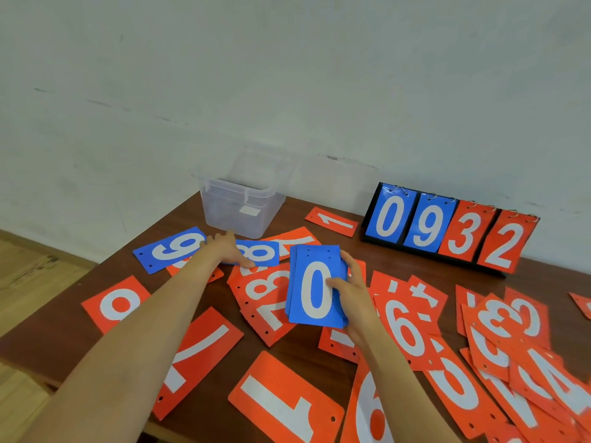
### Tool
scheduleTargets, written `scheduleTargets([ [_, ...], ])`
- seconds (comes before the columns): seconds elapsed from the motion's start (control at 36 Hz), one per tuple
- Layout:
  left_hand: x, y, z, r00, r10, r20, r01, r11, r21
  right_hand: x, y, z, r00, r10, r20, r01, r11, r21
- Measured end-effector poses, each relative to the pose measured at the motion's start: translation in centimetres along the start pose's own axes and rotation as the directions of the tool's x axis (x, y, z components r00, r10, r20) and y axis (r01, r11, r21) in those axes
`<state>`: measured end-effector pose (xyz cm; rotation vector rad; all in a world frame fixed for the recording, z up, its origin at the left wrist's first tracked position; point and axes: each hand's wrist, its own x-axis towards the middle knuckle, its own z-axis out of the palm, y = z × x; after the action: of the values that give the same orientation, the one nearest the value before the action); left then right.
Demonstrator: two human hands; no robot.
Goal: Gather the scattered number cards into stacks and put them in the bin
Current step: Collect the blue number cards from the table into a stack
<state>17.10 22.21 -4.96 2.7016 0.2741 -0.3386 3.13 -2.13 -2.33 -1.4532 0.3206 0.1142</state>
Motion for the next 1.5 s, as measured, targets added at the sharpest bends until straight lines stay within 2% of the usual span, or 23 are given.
scheduleTargets([
  [0.11,-0.9,0.5,-0.2,0.999,-0.001,-0.036,0.003,0.999,0.046,-0.3,0.1,-0.2,1.000,0.000,0.002,0.000,1.000,0.011],
  [0.19,-1.6,1.1,-0.7,1.000,0.030,-0.002,-0.030,0.998,0.057,-0.6,0.1,-0.3,1.000,-0.004,0.000,0.004,1.000,0.012],
  [0.22,-1.8,1.3,-0.7,0.999,0.051,-0.016,-0.050,0.998,0.027,-0.7,0.1,-0.3,1.000,-0.005,-0.001,0.005,1.000,0.009],
  [0.28,-1.9,1.3,-0.5,0.994,0.072,-0.084,-0.084,0.987,-0.140,-1.0,0.1,-0.4,1.000,-0.006,0.000,0.006,1.000,0.009],
  [0.36,-2.2,1.1,-0.1,0.964,0.053,-0.261,-0.154,0.911,-0.383,-1.4,0.1,-0.5,1.000,-0.006,0.004,0.006,1.000,0.022],
  [0.44,-3.6,0.9,-0.4,0.914,0.064,-0.400,-0.279,0.815,-0.508,-2.0,0.0,-0.5,1.000,-0.016,-0.001,0.016,1.000,0.019],
  [0.53,-5.6,0.7,-1.2,0.858,0.057,-0.511,-0.420,0.651,-0.632,-2.7,-0.2,-0.7,1.000,-0.025,-0.006,0.025,0.999,0.035],
  [0.61,-7.8,0.7,-2.4,0.769,0.076,-0.635,-0.566,0.545,-0.619,-3.5,-0.4,-1.0,0.999,-0.044,-0.024,0.045,0.998,0.036],
  [0.72,-10.5,1.3,-4.2,0.640,0.123,-0.758,-0.706,0.485,-0.517,-4.4,-0.6,-1.5,0.994,-0.085,-0.061,0.086,0.996,0.007],
  [0.78,-11.5,1.7,-5.0,0.600,0.125,-0.790,-0.746,0.443,-0.497,-4.8,-0.7,-1.7,0.992,-0.098,-0.073,0.099,0.995,0.004],
  [0.83,-12.3,2.2,-5.7,0.608,0.139,-0.782,-0.756,0.401,-0.516,-5.3,-0.7,-1.9,0.991,-0.110,-0.080,0.110,0.994,0.002],
  [0.89,-12.9,2.6,-6.1,0.670,0.178,-0.720,-0.726,0.357,-0.587,-5.8,-0.7,-2.1,0.989,-0.120,-0.082,0.121,0.993,0.007],
  [0.94,-13.6,3.2,-6.0,0.752,0.269,-0.602,-0.660,0.308,-0.686,-6.2,-0.8,-2.2,0.990,-0.120,-0.081,0.122,0.992,0.019],
  [1.03,-14.8,4.1,-5.2,0.784,0.443,-0.435,-0.598,0.351,-0.720,-6.7,-0.8,-2.4,0.993,-0.101,-0.062,0.102,0.994,0.027],
  [1.17,-16.2,5.7,-3.1,0.722,0.610,-0.326,-0.663,0.474,-0.580,-7.4,-0.6,-1.9,0.998,-0.069,0.011,0.069,0.998,-0.005],
  [1.36,-16.6,6.5,-1.4,0.709,0.637,-0.305,-0.688,0.529,-0.497,-8.0,-0.7,-0.3,0.989,-0.068,0.134,0.061,0.997,0.056],
  [1.44,-16.2,6.1,-1.2,0.705,0.625,-0.335,-0.701,0.540,-0.466,-7.4,-0.5,0.3,0.988,-0.098,0.122,0.097,0.995,0.016],
  [1.5,-15.4,5.3,-1.4,0.724,0.565,-0.395,-0.689,0.580,-0.434,-6.7,-0.3,0.8,0.992,-0.075,0.104,0.072,0.997,0.028],
])
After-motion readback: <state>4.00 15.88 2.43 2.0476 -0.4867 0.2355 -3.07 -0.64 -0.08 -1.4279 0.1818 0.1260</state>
